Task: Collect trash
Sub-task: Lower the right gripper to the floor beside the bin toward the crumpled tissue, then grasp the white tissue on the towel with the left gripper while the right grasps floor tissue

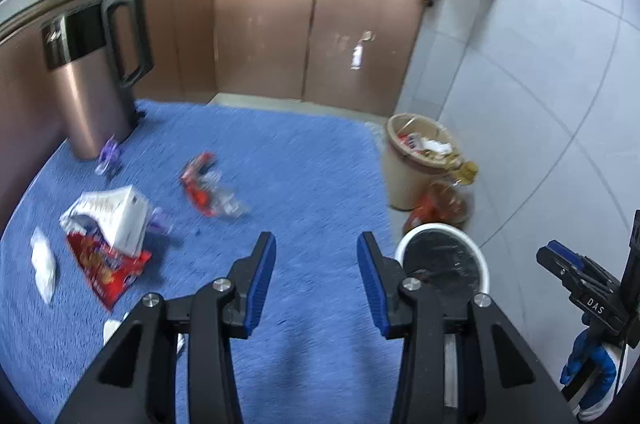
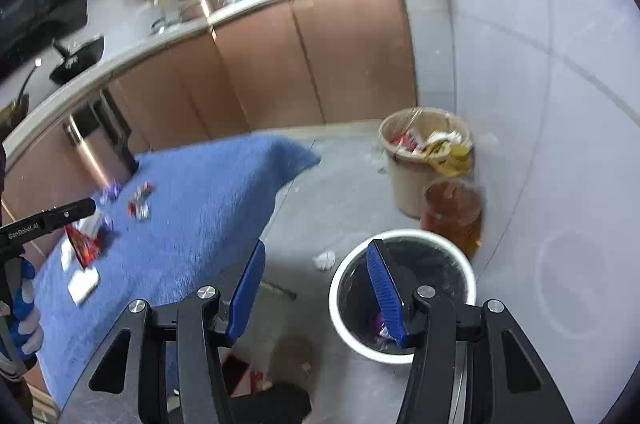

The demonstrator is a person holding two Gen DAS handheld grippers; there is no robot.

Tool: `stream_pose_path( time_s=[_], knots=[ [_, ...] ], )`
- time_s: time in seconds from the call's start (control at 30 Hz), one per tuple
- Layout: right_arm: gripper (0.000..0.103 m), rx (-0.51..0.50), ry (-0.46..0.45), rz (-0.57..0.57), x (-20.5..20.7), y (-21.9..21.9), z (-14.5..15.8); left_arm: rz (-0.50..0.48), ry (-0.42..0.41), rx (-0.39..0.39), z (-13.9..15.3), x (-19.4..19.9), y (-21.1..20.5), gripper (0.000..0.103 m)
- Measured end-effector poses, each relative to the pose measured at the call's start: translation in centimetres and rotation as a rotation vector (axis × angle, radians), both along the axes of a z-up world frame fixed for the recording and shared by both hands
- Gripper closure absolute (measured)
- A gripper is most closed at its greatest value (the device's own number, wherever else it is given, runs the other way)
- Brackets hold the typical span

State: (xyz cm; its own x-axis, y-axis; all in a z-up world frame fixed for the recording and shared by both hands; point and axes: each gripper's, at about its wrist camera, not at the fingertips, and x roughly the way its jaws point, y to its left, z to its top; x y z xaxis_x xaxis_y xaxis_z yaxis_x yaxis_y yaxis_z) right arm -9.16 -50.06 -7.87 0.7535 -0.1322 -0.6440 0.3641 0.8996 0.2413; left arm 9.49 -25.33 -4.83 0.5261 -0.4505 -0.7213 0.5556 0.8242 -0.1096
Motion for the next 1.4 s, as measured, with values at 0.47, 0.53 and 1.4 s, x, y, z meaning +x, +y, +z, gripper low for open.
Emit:
stream_pose_path(
  time_s=[0.47, 0.53, 1.4],
  knots=[
    [0.053, 0.178, 0.322, 0.312, 5.7, 5.1, -17.7, 0.049, -0.008, 0.109, -5.5, 2.2, -0.4, 0.063],
    [0.053, 0.201, 0.348, 0.336, 6.7, 5.7, -19.6, 0.055, -0.014, 0.106, -5.3, 2.0, 0.0, 0.063],
    [0.053, 0.263, 0.387, 0.372, 10.0, 6.7, -24.0, 0.344, 0.158, 0.066, -7.7, 1.8, 13.1, 0.067]
  ],
)
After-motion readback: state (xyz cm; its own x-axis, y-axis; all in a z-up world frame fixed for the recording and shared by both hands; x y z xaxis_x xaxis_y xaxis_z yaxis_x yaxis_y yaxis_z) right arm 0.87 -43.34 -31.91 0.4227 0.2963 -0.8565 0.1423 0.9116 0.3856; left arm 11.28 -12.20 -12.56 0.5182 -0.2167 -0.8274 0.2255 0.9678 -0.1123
